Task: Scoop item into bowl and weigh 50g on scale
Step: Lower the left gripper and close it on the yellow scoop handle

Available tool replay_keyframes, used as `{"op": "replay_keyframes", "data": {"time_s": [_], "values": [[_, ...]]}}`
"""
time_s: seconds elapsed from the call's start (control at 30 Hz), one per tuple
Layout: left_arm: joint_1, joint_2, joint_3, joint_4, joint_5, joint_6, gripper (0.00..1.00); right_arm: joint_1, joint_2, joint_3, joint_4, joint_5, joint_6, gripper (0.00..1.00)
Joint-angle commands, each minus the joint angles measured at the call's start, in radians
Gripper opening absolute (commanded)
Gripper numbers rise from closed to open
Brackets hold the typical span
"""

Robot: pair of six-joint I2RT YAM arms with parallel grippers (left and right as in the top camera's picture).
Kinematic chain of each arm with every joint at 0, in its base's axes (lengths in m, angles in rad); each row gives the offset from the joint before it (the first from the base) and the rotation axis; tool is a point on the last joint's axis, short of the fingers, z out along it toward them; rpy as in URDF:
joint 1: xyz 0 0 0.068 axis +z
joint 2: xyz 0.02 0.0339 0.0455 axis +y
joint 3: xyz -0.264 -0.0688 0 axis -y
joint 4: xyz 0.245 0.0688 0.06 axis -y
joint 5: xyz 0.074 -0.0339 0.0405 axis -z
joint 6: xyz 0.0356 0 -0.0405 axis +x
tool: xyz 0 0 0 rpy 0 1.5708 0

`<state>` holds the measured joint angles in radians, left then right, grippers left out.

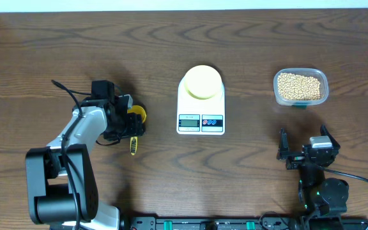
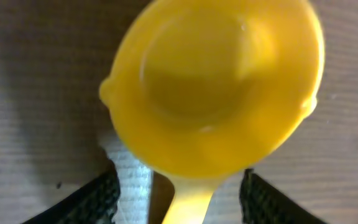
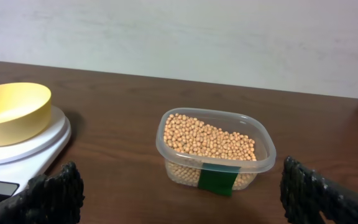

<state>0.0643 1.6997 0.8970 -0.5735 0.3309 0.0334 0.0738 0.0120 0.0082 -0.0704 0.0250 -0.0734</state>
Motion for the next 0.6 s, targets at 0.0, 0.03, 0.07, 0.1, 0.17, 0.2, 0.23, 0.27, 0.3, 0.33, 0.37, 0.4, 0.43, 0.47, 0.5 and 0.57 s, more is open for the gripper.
{"op": "replay_keyframes", "data": {"time_s": [0.0, 0.03, 0.07, 0.1, 0.17, 0.2, 0.23, 0.27, 0.3, 0.33, 0.37, 0.4, 0.43, 0.47, 0.5, 0.57], "values": [[0.001, 0.051, -0.021, 0.0, 0.027, 0.015, 0.59, 0.006, -0.005, -0.003, -0.004, -0.002, -0.01, 0.99], [0.001, 0.051, -0.021, 0.0, 0.027, 0.015, 0.56, 0.006, -0.005, -0.003, -0.004, -0.002, -0.01, 0.99], [0.001, 0.051, -0.021, -0.001, 0.028, 0.015, 0.52, 0.006, -0.005, -0.003, -0.004, -0.002, -0.01, 0.99], [0.001, 0.051, -0.021, -0.001, 0.028, 0.015, 0.49, 0.006, -0.005, -0.003, -0.004, -0.002, -0.01, 0.99], [0.001, 0.051, -0.021, 0.0, 0.028, 0.015, 0.46, 0.006, -0.005, -0.003, -0.004, -0.002, -0.01, 0.99], [0.001, 0.051, -0.021, 0.0, 0.028, 0.015, 0.46, 0.006, -0.005, -0.003, -0.004, -0.002, -0.01, 0.99], [0.001, 0.051, -0.021, -0.001, 0.028, 0.015, 0.46, 0.006, -0.005, -0.003, -0.004, -0.002, -0.01, 0.99], [0.001, 0.051, -0.021, -0.001, 0.028, 0.015, 0.46, 0.006, -0.005, -0.003, -0.003, -0.002, -0.01, 0.99], [0.001, 0.051, -0.021, -0.001, 0.029, 0.015, 0.45, 0.006, -0.005, -0.003, -0.003, -0.002, -0.01, 0.99], [0.001, 0.051, -0.021, -0.001, 0.029, 0.015, 0.45, 0.006, -0.005, -0.003, -0.004, -0.002, -0.01, 0.99], [0.001, 0.051, -0.021, -0.002, 0.038, 0.015, 0.45, 0.006, -0.005, -0.003, -0.004, -0.002, -0.01, 0.99], [0.001, 0.051, -0.021, -0.002, 0.051, 0.015, 0.45, 0.006, -0.005, -0.003, -0.004, -0.002, -0.01, 0.99], [0.001, 0.051, -0.021, -0.004, 0.064, 0.015, 0.45, 0.006, -0.005, -0.003, -0.003, -0.002, -0.01, 0.99], [0.001, 0.051, -0.021, -0.004, 0.074, 0.015, 0.45, 0.006, -0.005, -0.003, -0.004, -0.002, -0.01, 0.99], [0.001, 0.051, -0.021, -0.004, 0.077, 0.015, 0.45, 0.006, -0.005, -0.003, -0.004, -0.002, -0.01, 0.99], [0.001, 0.051, -0.021, -0.004, 0.077, 0.015, 0.43, 0.006, -0.005, -0.003, -0.004, -0.002, -0.01, 0.99]]}}
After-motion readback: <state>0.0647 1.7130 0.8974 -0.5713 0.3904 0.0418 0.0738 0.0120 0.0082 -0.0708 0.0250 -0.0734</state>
